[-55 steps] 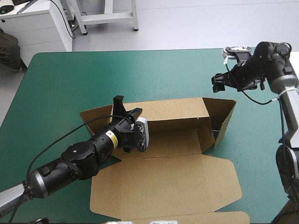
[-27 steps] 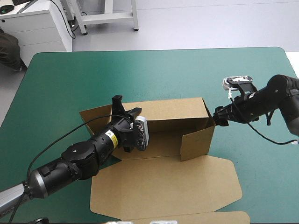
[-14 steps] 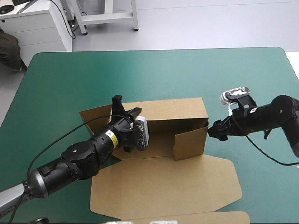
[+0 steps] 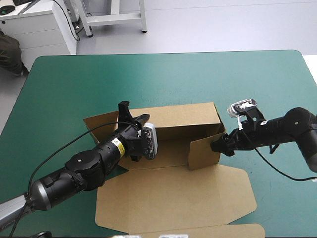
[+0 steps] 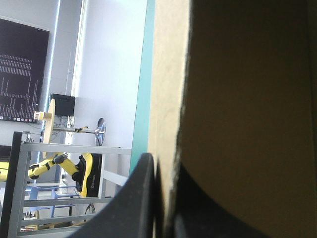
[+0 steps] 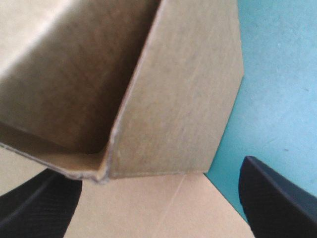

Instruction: Fold the box

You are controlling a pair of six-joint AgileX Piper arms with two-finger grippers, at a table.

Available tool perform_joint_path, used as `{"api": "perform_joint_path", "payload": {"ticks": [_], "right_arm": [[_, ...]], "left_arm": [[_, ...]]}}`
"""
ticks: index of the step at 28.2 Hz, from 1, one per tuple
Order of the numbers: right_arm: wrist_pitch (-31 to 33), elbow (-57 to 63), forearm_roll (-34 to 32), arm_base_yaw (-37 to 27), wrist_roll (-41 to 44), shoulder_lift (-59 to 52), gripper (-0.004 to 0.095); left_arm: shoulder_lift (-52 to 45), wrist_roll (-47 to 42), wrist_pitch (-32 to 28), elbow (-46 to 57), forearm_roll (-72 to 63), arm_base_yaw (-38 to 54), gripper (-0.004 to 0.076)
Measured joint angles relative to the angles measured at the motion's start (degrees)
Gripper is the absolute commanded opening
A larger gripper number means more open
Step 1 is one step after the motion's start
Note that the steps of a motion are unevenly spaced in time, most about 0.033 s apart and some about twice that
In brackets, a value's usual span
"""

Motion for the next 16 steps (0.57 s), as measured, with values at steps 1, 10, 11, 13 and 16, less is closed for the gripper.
{"api": "perform_joint_path", "payload": {"ticks": [1, 10, 11, 13, 16], "right_arm": [[-0.4, 0.1, 1.1, 0.0, -1.2, 0.0, 0.0795], [-7.7, 0.2, 4.8, 6.3, -6.6, 0.0, 0.0795], [-7.8, 0.2, 4.9, 6.7, -6.8, 0.0, 0.0795], [-8.1, 0.2, 5.0, 6.9, -7.0, 0.0, 0.0795], [-8.2, 0.2, 5.6, 6.9, -8.1, 0.0, 0.0795]], "left_arm": [[0.0, 0.0, 0.0, 0.0, 0.0, 0.0, 0.0016], [0.1, -0.1, 0.8, -0.1, 0.1, 0.0, 0.0016], [0.1, -0.1, 0.9, -0.1, 0.1, 0.0, 0.0016], [0.1, -0.1, 1.0, -0.1, 0.1, 0.0, 0.0016], [1.1, -0.1, 2.1, -0.2, 0.1, 0.0, 0.0016]]}}
